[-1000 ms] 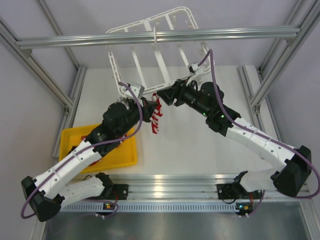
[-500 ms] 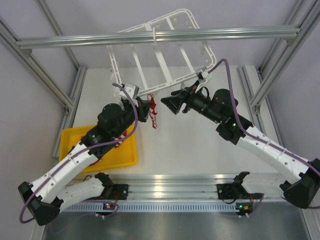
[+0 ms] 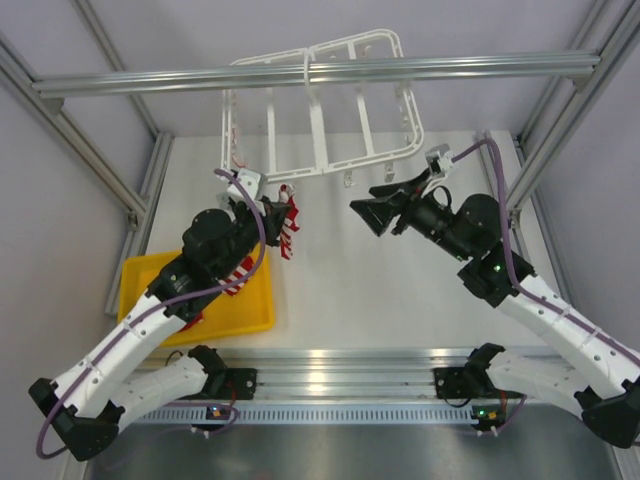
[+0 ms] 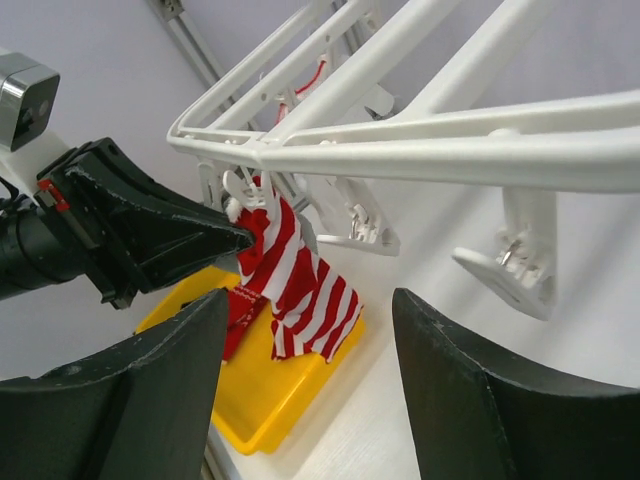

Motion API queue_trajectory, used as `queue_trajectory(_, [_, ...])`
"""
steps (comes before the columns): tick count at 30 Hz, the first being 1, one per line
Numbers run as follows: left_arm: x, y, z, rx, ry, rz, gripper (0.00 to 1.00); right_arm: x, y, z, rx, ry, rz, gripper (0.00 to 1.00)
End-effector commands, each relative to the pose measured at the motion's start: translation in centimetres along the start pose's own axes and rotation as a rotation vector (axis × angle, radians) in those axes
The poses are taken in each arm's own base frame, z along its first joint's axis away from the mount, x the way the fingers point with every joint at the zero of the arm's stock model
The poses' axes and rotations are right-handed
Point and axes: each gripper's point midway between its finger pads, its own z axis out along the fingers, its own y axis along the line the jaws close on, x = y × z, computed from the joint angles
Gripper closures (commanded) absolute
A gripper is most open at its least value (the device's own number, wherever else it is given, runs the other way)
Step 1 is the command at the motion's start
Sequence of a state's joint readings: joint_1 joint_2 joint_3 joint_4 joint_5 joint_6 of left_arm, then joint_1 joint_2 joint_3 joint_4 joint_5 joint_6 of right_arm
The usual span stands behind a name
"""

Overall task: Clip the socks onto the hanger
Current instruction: Clamp the sock onto the hanger.

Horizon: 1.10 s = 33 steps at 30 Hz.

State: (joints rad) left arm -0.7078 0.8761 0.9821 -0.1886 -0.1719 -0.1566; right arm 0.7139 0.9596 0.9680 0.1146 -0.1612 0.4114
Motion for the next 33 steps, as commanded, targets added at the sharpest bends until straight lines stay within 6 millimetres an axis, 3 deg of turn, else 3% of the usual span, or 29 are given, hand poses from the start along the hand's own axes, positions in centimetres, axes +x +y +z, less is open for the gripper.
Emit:
queue_trajectory(1, [-2.3, -0.1, -1.1, 0.012, -0.052, 0.009, 1.00, -1.7, -0.4, 0.1, 0.008, -0.061, -0.031, 0.34])
queue_trajectory(9, [-2.4, -0.4, -1.3, 0.040, -0.045, 0.027, 1.00, -2.8, 0.3, 2.4, -0.064, -0.114, -0.038, 0.35])
queue_trajectory(17, [-2.1, -0.4, -1.7, 0.044, -0.032, 0.035, 1.00, -3.7, -2.0, 4.9, 0.042, -0.170, -0.020, 0.37])
queue_trajectory(19, [-1.9, -0.4, -1.8, 0.049, -0.025, 0.038, 1.00, -4.0, -2.0, 5.1, 0.042, -0.180, -0.021, 0.44])
queue_trajectory(23, [-1.6, -0.6, -2.1, 0.069, -0.020, 0.046, 1.00, -4.2, -0.8, 5.2, -0.019, -0.168, -0.020, 0.70])
queue_trajectory(29, [-1.5, -1.4, -2.8, 0.118, -0.014, 0.054, 1.00, -3.6, 0.1, 4.5, -0.061, -0.135, -0.005, 0.98])
queue_trajectory(31, [-2.0, -1.9, -3.3, 0.154, -0.029, 0.065, 0.93, -3.6, 0.4, 4.2, -0.066, -0.133, 0.006, 1.00])
queue_trajectory(33, [-2.8, -3.3, -4.2, 0.238, -0.055, 0.084, 0.78, -3.5, 0.9, 4.1, -0.090, -0.119, 0.029, 1.00])
